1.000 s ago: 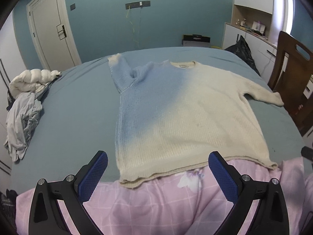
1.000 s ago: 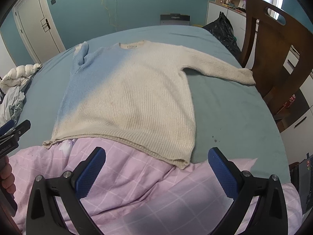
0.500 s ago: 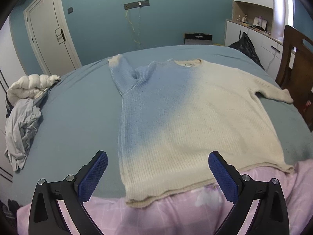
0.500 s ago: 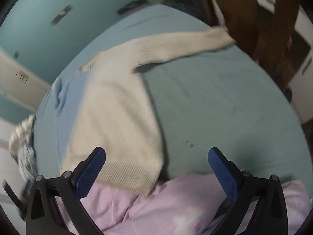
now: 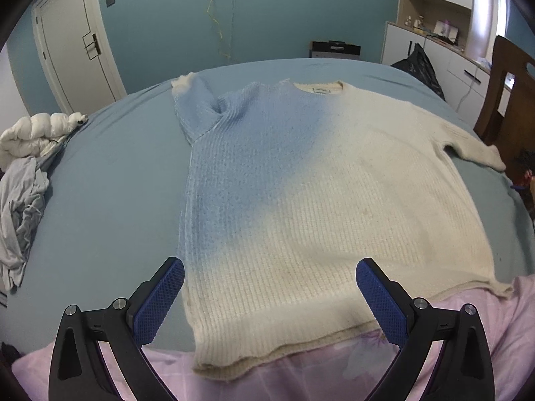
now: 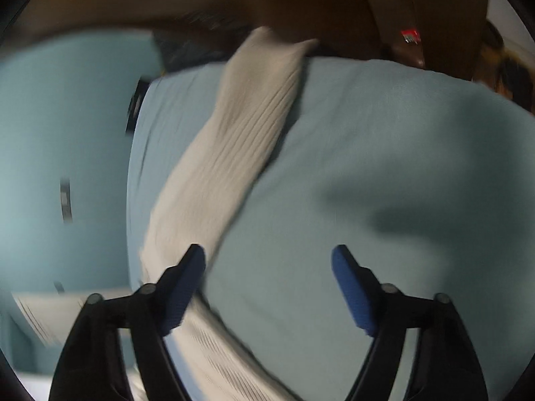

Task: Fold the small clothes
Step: 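Grasp the white sleeve cuff with the right tool and lift it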

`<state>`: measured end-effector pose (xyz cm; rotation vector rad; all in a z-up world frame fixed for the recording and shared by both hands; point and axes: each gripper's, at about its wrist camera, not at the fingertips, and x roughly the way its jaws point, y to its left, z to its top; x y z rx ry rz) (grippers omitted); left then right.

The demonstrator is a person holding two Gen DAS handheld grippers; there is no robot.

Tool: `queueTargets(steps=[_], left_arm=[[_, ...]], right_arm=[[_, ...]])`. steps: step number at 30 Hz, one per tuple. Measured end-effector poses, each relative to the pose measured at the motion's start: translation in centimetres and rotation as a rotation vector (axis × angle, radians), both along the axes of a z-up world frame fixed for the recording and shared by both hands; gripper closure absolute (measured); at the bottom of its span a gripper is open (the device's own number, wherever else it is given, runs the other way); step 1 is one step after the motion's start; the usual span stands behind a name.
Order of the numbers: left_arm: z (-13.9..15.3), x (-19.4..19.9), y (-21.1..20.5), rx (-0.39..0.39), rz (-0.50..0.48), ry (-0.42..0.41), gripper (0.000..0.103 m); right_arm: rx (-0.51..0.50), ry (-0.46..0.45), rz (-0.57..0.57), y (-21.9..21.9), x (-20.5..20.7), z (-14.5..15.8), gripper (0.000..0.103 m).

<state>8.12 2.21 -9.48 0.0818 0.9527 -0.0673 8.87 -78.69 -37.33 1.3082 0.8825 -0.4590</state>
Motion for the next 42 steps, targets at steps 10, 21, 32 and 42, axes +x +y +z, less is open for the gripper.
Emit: queueTargets(steps=[10, 21, 32, 42], left_arm=[[-3.2, 1.9, 0.2, 0.058, 0.034, 0.076, 0.000], [-2.1, 1.0, 0.4, 0.053, 0.029, 0.051, 0.000], [-0.6, -0.1, 1.1, 0.012, 0.028, 0.018, 0.000], [-0.9, 0.0, 0.1, 0.043, 0.019, 0.020, 0.000]], right_arm=[[-0.184, 0.171, 0.038, -0.3, 8.5, -0.5, 0.036], [-0.650, -0.059, 0.070, 11.1, 9.1, 17.9, 0.097], [-0.783, 0.107, 0.054, 13.8, -3.9, 19.0, 0.001], [-0.044, -0.111, -0.168, 5.5, -6.7, 11.1, 0.005]])
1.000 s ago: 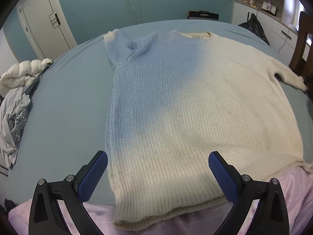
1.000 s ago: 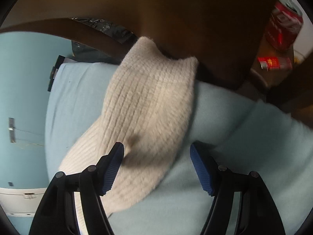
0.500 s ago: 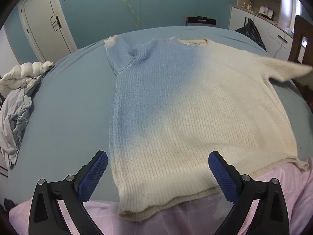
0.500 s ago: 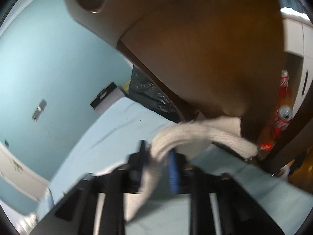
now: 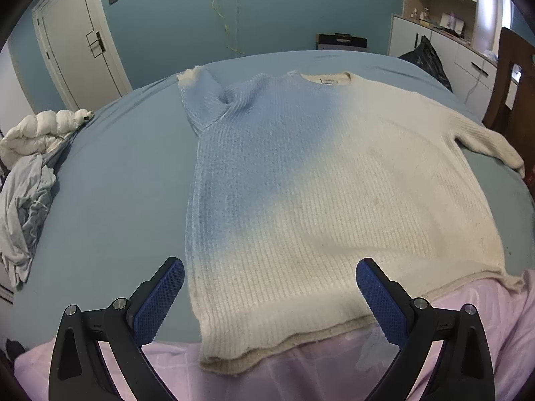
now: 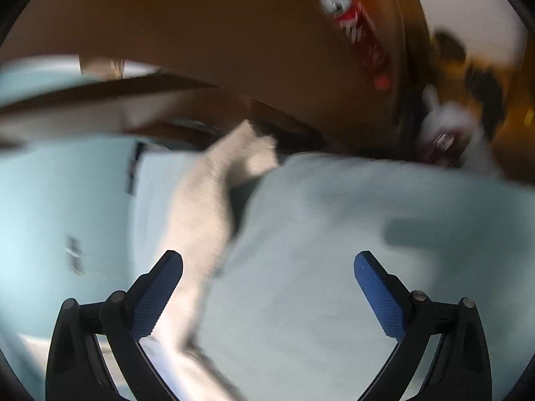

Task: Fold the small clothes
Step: 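Grasp the white sleeve cuff with the right tool and lift it, then carry the white sleeve across the sweater body and lay it down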

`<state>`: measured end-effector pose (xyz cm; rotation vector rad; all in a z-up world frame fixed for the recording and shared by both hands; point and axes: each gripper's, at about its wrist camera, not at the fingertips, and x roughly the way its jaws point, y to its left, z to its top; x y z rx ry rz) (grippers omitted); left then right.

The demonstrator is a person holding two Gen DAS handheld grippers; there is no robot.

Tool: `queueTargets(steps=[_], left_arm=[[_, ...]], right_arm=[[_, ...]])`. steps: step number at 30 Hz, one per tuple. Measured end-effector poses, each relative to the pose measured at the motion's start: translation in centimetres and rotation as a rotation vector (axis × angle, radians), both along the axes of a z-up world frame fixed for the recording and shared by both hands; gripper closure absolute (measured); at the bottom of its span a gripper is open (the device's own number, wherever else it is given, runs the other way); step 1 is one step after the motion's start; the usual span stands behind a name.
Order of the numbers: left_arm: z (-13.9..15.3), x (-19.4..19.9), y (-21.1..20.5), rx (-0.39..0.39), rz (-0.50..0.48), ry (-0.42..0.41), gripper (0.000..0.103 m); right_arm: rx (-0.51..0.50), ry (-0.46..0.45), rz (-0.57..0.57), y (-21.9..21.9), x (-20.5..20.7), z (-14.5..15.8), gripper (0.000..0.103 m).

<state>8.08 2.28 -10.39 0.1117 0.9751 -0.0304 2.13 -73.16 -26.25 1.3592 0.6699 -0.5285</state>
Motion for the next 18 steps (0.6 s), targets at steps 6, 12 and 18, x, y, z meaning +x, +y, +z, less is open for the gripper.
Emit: queueTargets(steps=[6, 12, 18], left_arm=[[-0.8, 0.9, -0.3, 0.042, 0.011, 0.031, 0.000], [-1.5, 1.5, -0.2, 0.063, 0.020, 0.045, 0.000], [-1.9, 1.5, 0.7, 0.053, 0.022, 0.044, 0.000]], right_arm=[[0.055, -0.058, -0.112, -1.6, 4.3, -2.6, 0.032], [-0.163, 0.100, -0.077, -1.4, 10.4, -1.6, 0.037], [-0.641, 0.179, 0.083, 4.5, 15.0, 7.7, 0.097]])
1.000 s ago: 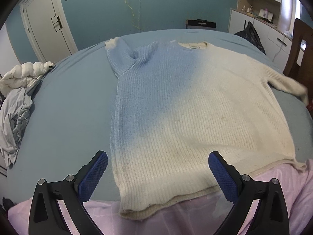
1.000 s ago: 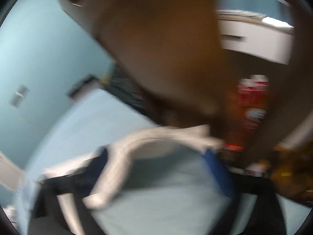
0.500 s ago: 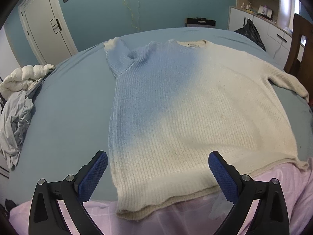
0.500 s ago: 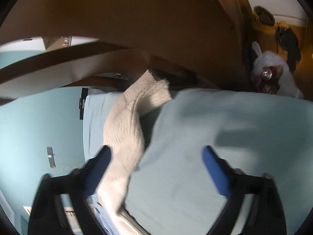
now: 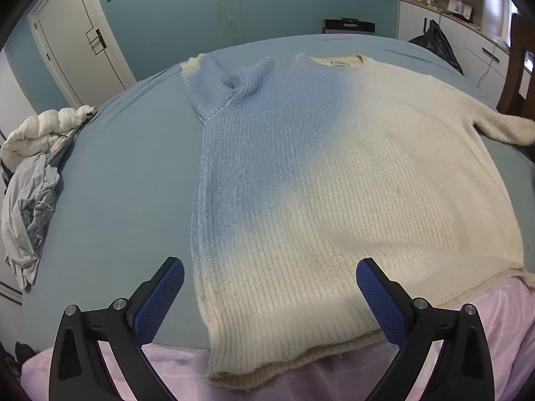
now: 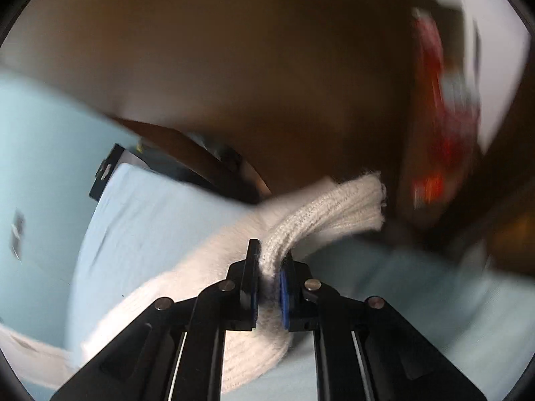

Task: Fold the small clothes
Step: 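Carry the white sleeve across the sweater body and lay it down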

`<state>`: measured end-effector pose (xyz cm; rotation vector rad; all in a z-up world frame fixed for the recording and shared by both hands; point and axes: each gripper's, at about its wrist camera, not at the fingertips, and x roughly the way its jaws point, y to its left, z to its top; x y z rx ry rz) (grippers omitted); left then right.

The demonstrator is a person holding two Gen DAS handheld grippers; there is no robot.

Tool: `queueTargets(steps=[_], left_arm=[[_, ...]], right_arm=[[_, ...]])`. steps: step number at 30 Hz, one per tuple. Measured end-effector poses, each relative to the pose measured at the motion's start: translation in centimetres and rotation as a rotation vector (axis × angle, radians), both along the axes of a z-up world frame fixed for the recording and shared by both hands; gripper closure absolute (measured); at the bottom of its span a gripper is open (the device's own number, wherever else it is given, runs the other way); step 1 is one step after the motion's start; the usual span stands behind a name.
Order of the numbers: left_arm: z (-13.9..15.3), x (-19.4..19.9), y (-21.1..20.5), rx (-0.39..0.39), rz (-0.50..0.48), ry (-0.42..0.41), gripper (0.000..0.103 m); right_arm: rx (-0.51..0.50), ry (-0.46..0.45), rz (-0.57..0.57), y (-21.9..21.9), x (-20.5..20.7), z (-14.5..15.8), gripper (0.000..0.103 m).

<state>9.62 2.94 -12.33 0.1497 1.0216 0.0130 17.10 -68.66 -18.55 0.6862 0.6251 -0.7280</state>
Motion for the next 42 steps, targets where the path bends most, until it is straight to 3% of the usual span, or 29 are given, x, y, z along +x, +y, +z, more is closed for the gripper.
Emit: queueTargets(steps=[3, 6, 9, 11, 14, 16, 19, 21, 22, 23, 24, 25, 27, 29, 31, 35, 37, 42], left_arm=[[0.6, 0.1, 1.5, -0.028, 0.029, -0.018, 0.000], [1.1, 0.1, 3.2, -0.068, 0.062, -0.032, 0.000], [1.6, -0.1, 4.3, -0.082, 0.078, -0.051, 0.000], [2.0, -0.4, 5.0, -0.083, 0.085, -0.065, 0.000], [2.5, -0.9, 5.8, -0.096, 0.085, -0.089, 0.000], [2.7, -1.2, 6.4, -0.108, 0.090, -0.101, 0.000], [2.8, -1.5, 7.2, -0.120, 0.094, -0.107, 0.000], [2.9, -1.6, 7.7, -0.136, 0.096, -0.112, 0.000], [2.8, -1.6, 8.0, -0.152, 0.097, -0.112, 0.000], [2.7, -1.5, 8.2, -0.161, 0.102, -0.109, 0.000], [2.6, -1.3, 8.4, -0.162, 0.109, -0.103, 0.000], [2.6, -1.2, 8.6, -0.162, 0.116, -0.097, 0.000], [2.8, -1.5, 8.8, -0.174, 0.115, -0.112, 0.000], [3.0, -1.9, 8.9, -0.179, 0.110, -0.127, 0.000], [3.1, -1.9, 8.9, -0.183, 0.106, -0.130, 0.000], [2.9, -1.8, 9.0, -0.204, 0.107, -0.124, 0.000], [2.8, -1.7, 8.9, -0.199, 0.104, -0.125, 0.000], [2.1, -1.3, 8.5, -0.190, 0.108, -0.105, 0.000]], right_arm=[[-0.226, 0.029, 0.102, 6.0, 2.6, 7.1, 0.097], [-0.364, 0.009, 0.177, 11.9, 4.8, 14.0, 0.097], [-0.495, 0.017, 0.244, 17.8, 7.4, 19.0, 0.097], [-0.628, 0.039, 0.338, 25.1, 10.1, 22.6, 0.097], [-0.781, 0.078, 0.522, 36.2, 13.4, 24.8, 0.097], [-0.826, 0.075, 0.649, 43.8, 14.7, 25.4, 0.097], [-0.796, 0.086, 0.826, 55.2, 16.6, 24.6, 0.097], [-0.687, 0.131, 0.941, 61.8, 18.1, 22.3, 0.094], [-0.605, 0.157, 0.996, 63.8, 18.4, 20.8, 0.082], [-0.503, 0.171, 1.057, 64.8, 19.1, 18.8, 0.052], [-0.340, 0.183, 1.117, 66.8, 19.1, 16.1, 0.031], [-0.225, 0.189, 1.129, 66.9, 18.6, 13.7, 0.012], [-0.025, 0.189, 1.162, 67.4, 17.3, 9.5, 0.012], [0.057, 0.209, 1.170, 67.2, 15.2, 7.4, 0.012], [0.028, 0.237, 1.143, 64.3, 15.5, 5.9, 0.012], [-0.199, 0.331, 1.020, 56.7, 15.3, 5.9, 0.012], [-0.285, 0.363, 0.907, 50.2, 14.3, 6.5, 0.012], [-0.308, 0.466, 0.691, 40.3, 14.4, 4.1, 0.012]])
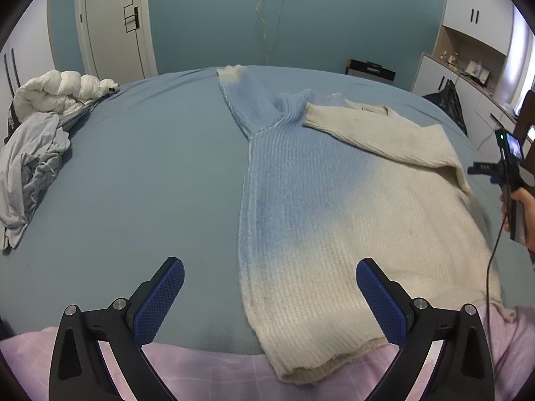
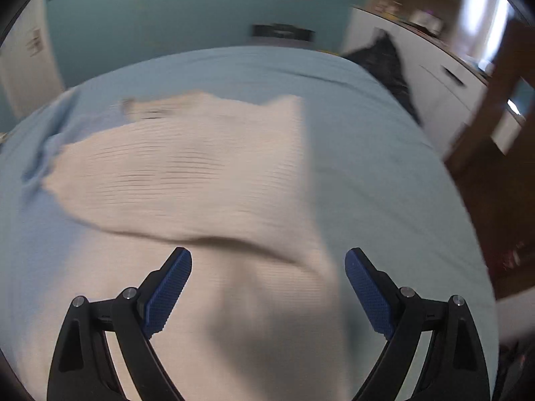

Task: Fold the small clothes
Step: 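Carry the white sleeve across the sweater body and lay it down, then grasp the white side edge with the right tool and fold it inward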

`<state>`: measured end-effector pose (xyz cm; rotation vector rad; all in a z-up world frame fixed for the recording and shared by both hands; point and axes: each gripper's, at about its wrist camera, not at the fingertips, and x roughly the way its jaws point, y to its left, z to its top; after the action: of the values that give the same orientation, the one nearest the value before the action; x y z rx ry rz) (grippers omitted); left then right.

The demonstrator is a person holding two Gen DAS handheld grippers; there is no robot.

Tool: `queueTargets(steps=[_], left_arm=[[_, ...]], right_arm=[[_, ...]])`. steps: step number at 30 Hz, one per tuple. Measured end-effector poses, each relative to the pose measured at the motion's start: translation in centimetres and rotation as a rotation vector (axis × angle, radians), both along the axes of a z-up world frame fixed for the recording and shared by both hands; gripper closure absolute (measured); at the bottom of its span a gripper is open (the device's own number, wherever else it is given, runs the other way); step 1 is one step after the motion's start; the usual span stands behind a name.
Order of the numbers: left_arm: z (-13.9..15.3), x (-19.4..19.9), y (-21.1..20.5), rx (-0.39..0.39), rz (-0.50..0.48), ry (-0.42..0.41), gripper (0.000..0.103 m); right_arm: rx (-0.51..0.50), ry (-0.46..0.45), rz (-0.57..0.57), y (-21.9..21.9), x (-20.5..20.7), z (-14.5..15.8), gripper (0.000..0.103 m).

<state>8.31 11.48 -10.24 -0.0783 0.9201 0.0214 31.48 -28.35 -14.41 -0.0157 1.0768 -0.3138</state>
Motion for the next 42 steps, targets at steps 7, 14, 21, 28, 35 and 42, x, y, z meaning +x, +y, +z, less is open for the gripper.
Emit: queueTargets(steps=[7, 14, 21, 28, 35, 42], left_arm=[[-1.8, 0.6, -0.7, 0.056, 0.008, 0.049, 0.000], [-2.5, 1.0, -1.0, 0.085, 0.002, 0.074, 0.000], [-2.0, 1.2, -0.4, 0.059, 0.016, 0.067, 0.000], [-1.5, 1.0, 0.6, 0.050, 0.043, 0.042, 0.000], [-1.5, 1.2, 1.7, 0.026, 0.079, 0.048, 0.000], [-1.9, 1.4, 3.1, 0.016, 0.106, 0.048, 0.000]], right_arm=[[0.105, 0.111, -0.037, -3.2, 2.3, -6.0, 0.024], [0.265, -0.050, -0.376, -10.8, 2.0, -3.8, 0.036], [0.074, 0.082, -0.217, -7.8, 4.2, -3.8, 0.018], [-0.196, 0.096, -0.281, -1.4, 3.1, 4.8, 0.015], [0.111, 0.084, 0.092, 19.4, 11.2, 7.4, 0.015], [0.331, 0.160, 0.191, 34.1, 18.9, 3.8, 0.015]])
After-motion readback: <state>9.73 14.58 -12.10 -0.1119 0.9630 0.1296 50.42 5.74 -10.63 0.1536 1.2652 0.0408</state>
